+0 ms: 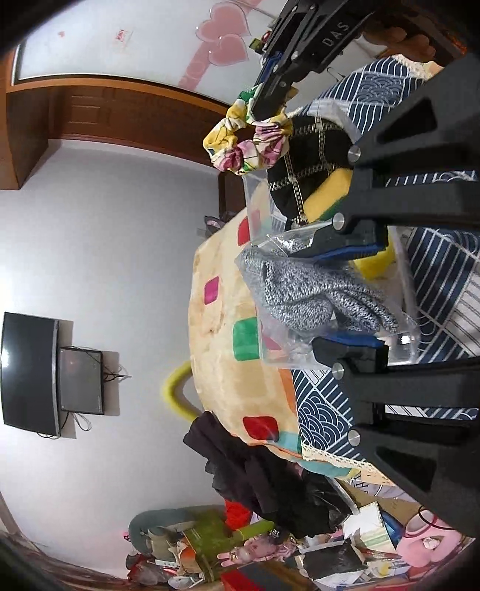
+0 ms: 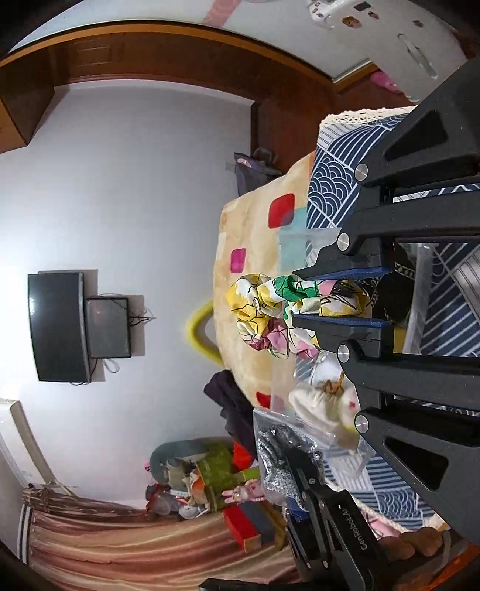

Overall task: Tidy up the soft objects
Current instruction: 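Lower the grey knit bag and floral scrunchie into the box and release both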

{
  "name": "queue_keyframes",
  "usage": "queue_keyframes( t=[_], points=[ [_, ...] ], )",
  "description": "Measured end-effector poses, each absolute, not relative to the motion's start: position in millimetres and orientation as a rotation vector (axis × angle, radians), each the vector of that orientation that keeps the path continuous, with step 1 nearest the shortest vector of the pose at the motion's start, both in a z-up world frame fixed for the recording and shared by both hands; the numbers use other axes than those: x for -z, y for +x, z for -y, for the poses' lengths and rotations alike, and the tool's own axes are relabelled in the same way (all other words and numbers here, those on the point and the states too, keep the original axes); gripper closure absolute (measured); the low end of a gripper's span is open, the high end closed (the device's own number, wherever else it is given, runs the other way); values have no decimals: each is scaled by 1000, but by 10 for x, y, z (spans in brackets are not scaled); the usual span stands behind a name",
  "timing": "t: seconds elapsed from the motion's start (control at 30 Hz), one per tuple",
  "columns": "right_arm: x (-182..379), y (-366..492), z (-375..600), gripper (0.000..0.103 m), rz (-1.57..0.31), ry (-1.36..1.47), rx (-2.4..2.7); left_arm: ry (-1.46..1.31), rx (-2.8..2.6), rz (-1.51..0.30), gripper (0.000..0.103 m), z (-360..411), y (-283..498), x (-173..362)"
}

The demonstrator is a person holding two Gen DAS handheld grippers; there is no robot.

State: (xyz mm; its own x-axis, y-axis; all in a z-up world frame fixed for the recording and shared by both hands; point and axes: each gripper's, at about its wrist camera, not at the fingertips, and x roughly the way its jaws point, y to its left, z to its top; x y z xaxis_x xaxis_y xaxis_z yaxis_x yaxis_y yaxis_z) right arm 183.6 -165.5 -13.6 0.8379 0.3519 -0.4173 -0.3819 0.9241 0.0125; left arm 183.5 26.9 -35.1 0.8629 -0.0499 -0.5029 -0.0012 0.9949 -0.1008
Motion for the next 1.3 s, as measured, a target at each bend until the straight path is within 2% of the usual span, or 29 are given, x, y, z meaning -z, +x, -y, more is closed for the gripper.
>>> queue_keyframes(
  t=[0.33,0.53,0.57,0.77,0.87,0.97,1.13,1.3],
  points=[
    [463,2095,1614,88,-535,-113,-357,-99,19,-634,71,-229,2361,692],
    [658,2199,1558,84,-620,-128,-363,-99,14,-667,66,-212,2417,821],
    [664,2197,1553,84,-620,-137,-358,-100,15,-671,62,-211,2404,816],
    [565,2119,1594,70,-620,-147,-372,-112,32,-667,43,-205,2250,747],
    [509,2086,1637,63,-613,-139,-382,-104,39,-644,42,-182,2121,653],
    [415,2004,1679,61,-585,-133,-390,-90,38,-601,37,-172,1949,527],
    [199,1794,1747,53,-515,-121,-408,-75,42,-518,37,-188,1610,299],
    [-36,1546,1767,35,-418,-111,-430,-84,60,-454,35,-206,1301,97]
  ],
)
